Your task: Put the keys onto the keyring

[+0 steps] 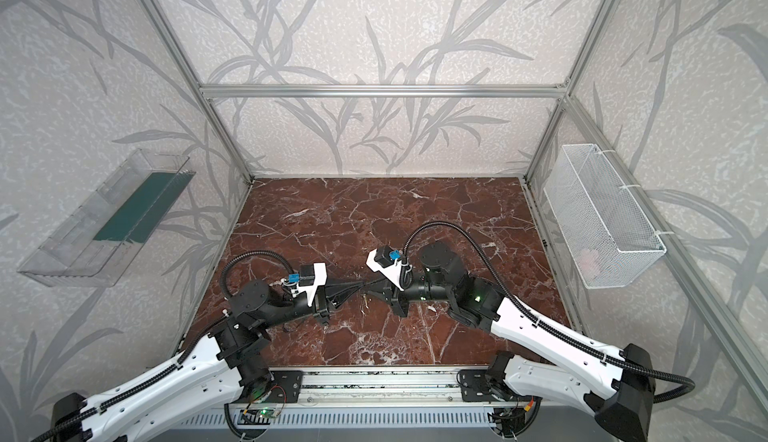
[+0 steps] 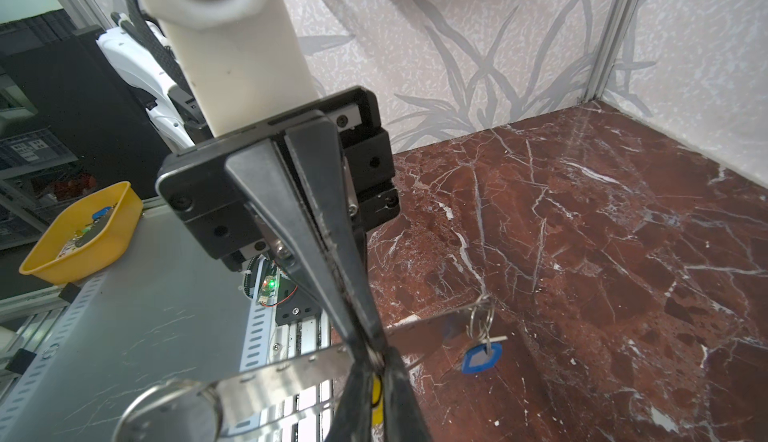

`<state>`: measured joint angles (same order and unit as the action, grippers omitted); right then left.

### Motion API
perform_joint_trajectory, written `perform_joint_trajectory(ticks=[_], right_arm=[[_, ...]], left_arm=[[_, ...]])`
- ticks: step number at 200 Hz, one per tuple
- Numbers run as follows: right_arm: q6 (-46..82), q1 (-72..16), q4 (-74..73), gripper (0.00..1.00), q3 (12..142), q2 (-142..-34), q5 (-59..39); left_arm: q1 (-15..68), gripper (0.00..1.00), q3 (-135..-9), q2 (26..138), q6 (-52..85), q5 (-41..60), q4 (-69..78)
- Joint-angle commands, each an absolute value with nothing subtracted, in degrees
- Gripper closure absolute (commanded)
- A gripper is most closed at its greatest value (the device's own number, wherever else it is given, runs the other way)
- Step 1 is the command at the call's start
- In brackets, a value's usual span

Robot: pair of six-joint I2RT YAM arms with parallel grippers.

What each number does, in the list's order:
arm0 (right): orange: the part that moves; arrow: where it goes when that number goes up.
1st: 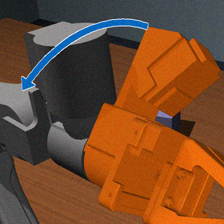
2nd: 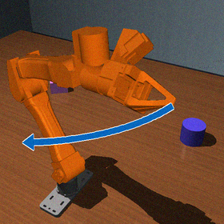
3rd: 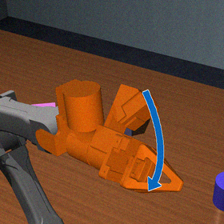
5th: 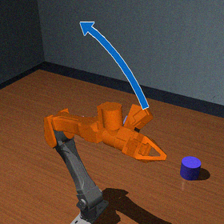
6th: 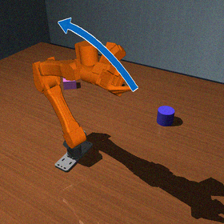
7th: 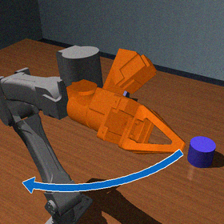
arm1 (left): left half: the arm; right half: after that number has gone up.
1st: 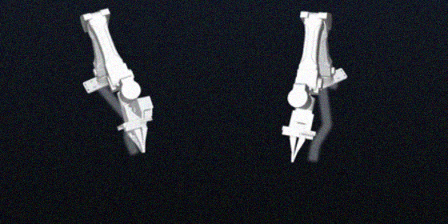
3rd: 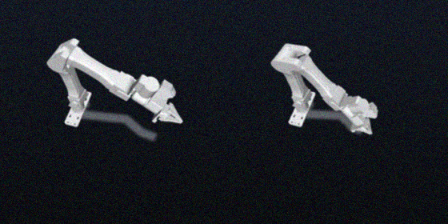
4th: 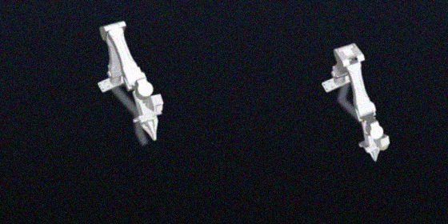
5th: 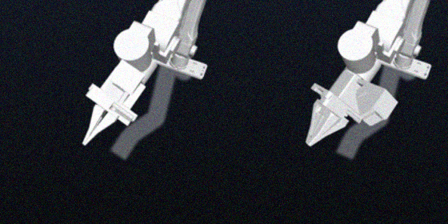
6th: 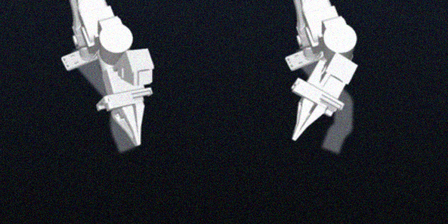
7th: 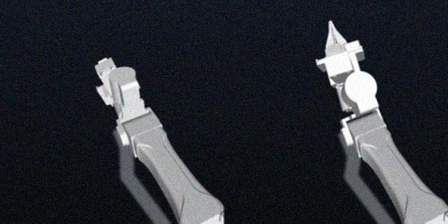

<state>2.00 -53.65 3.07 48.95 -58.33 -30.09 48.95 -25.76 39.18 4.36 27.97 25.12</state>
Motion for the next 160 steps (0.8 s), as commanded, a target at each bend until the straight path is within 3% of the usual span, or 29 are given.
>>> perform_joint_trajectory(ticks=[1,39,134,160], right_arm=[[4.4,-54.7,-4.3,0.91,47.9,-58.9,-36.1],[4.6,-54.6,-5.2,1.0,47.7,-58.6,-36.5],[2.8,-54.7,-3.6,1.0,48.7,-58.4,-35.9],[-1.8,-54.7,5.5,1.0,52.5,-59.2,-33.8]], left_arm=[[49.1,1.0,-25.7,39.4,5.2,27.9,29.5],[49.1,1.0,-25.6,39.2,5.1,27.9,29.3],[49.1,1.0,-26.5,38.7,4.9,26.0,25.6],[49.1,0.8,-29.6,37.3,2.8,24.5,18.7]])
